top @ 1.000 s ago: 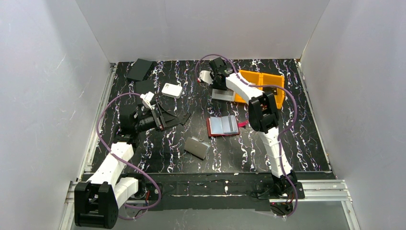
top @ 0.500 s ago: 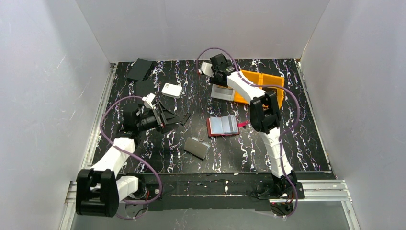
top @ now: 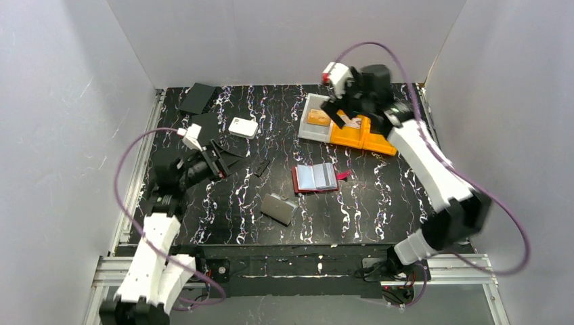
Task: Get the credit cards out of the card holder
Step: Place the credit card in the storage box.
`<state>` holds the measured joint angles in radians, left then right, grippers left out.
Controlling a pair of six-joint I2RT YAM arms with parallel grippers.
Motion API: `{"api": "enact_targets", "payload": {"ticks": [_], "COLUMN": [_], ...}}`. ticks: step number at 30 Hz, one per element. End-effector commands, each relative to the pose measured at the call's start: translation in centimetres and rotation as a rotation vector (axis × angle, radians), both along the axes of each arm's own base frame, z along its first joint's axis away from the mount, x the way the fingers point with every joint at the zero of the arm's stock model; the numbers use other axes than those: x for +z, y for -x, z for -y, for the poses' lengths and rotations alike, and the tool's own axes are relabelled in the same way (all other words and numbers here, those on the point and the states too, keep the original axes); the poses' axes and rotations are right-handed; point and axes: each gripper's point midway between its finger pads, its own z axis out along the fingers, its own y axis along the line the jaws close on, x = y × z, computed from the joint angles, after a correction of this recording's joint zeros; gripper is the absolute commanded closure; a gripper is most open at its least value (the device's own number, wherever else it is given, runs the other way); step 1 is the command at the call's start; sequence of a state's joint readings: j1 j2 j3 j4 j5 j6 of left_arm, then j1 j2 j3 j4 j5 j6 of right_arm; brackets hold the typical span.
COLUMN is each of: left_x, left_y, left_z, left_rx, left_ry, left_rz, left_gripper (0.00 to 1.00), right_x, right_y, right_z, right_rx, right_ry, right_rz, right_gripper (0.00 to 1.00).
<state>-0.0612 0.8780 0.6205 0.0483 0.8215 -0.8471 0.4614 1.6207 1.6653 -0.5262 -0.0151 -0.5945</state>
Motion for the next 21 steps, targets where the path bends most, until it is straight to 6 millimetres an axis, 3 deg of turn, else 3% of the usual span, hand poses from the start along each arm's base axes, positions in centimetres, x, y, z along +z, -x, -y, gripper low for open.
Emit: {"api": "enact_targets", "payload": {"ticks": [1, 4, 11, 15, 21], "left_x": [2.4, 2.1, 2.2, 1.8, 1.5], "left_y": [1.7, 2.3, 3.2, 4.2, 5.0], "left_z": [-2.0, -3.1, -0.7, 0.1, 0.8], "left_rx": [0.102, 0.222, 0.061, -0.033, -0.059], "left_ry": [-0.151, -0.101, 0.021, 0.010, -0.049], "left_rz": [0.251, 0.225, 0.132, 0.036, 0.026], "left_gripper": [0.02, 0.02, 0.02, 0.02, 0.02], "right_x": [1.8, 1.8, -0.5, -1.5, -2.8], "right_y": [7.6, 10.2, 14.1, 15.0, 14.4], "right_z": [0.3, 3.1, 6.8, 7.1, 8.2], "right_rx": [0.178, 0.171, 0.126, 0.130, 0.092], "right_ry": [-0.315, -0.435, -0.562, -0.589, -0.613], "right_rz": [-0.095, -0.150, -0.180, -0.188, -0.198], "right_gripper": [0.02, 0.02, 0.02, 0.02, 0.02]}}
